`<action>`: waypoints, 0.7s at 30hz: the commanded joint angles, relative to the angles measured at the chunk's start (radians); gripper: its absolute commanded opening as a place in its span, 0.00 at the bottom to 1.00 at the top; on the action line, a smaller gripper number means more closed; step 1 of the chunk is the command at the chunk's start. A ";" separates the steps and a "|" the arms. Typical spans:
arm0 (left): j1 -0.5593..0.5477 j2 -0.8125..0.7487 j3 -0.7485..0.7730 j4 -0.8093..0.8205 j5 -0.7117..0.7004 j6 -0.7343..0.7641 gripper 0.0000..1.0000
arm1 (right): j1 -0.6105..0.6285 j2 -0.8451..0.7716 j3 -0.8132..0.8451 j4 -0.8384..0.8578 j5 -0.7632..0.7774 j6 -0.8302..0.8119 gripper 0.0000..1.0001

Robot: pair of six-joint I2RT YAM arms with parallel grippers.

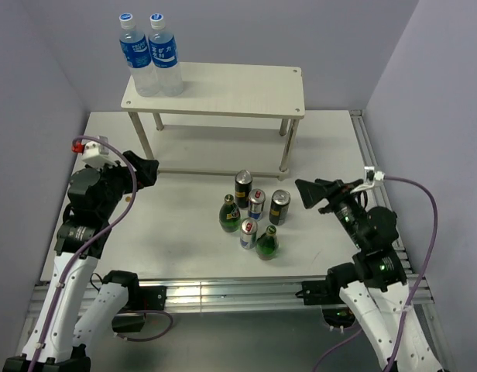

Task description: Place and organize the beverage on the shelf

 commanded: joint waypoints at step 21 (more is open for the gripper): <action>0.049 -0.038 -0.003 0.016 -0.026 -0.003 0.99 | 0.236 0.027 -0.156 -0.328 0.285 0.241 1.00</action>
